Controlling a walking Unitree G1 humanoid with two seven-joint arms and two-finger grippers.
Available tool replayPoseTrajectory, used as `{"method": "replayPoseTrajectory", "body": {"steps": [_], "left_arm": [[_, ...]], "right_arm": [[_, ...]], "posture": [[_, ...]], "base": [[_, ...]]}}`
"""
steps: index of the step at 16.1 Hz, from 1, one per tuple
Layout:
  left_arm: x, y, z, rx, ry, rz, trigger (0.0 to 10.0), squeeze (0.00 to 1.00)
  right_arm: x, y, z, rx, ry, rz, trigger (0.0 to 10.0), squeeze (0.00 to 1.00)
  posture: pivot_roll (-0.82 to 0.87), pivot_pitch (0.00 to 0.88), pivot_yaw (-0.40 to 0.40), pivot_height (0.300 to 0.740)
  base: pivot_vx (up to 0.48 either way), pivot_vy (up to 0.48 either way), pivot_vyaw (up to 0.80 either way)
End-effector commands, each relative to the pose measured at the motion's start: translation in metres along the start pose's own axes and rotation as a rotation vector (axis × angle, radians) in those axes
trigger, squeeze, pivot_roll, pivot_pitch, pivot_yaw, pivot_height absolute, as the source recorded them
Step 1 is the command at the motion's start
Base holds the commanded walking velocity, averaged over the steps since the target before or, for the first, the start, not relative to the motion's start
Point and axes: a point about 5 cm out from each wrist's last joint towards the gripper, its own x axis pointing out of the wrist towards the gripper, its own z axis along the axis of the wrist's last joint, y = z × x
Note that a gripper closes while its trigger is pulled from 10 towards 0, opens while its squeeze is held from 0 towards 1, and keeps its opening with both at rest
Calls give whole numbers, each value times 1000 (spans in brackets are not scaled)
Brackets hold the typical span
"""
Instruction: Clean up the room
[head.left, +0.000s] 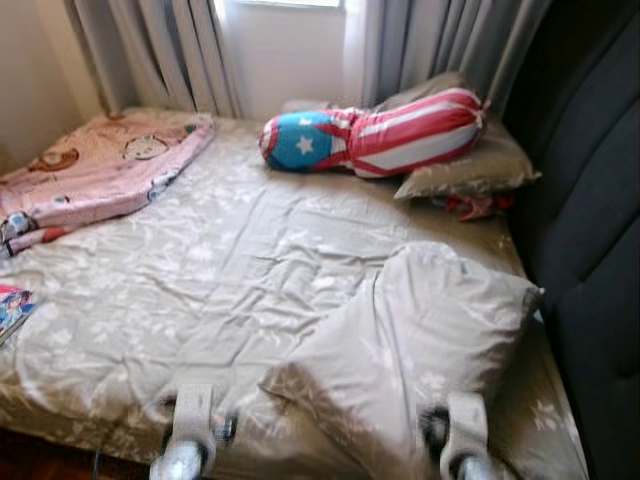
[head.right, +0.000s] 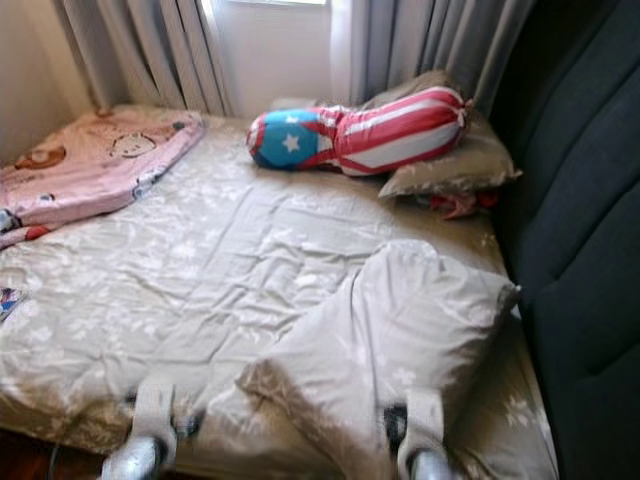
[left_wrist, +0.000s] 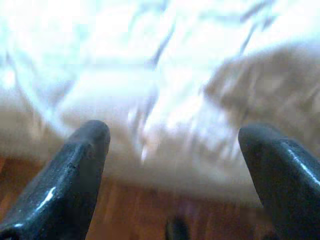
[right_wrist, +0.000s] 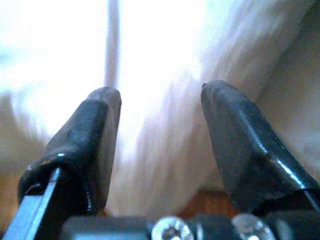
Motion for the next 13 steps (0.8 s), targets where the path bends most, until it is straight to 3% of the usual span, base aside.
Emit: {"method": "replayPoseTrajectory", "body": {"steps": [1, 3, 6, 11, 13], "left_arm": [[4, -4, 17, -13, -81, -21, 10000, 0], [10, -11, 51, -19, -247, -42, 10000, 0], [10, -21, 80, -34, -387, -66, 10000, 0], [5, -24, 95, -31, -500, -74, 10000, 0], [4, -25, 94, -30, -506, -78, 10000, 0]], "right_arm": [[4, -3, 21, 5, -103, -30, 10000, 0], [10, -1, 63, 30, -294, -39, 10000, 0], [10, 5, 99, 33, -466, -52, 10000, 0], [3, 10, 104, 38, -560, -38, 10000, 0], [1, 11, 100, -4, -563, -41, 10000, 0]], "posture": [[-49, 0, -47, 740], [-55, 0, -44, 740], [-62, 0, -46, 740], [-72, 0, -48, 740], [-72, 0, -48, 740]], "base": [[0, 0, 0], [0, 0, 0], [0, 0, 0], [0, 0, 0], [0, 0, 0]]}}
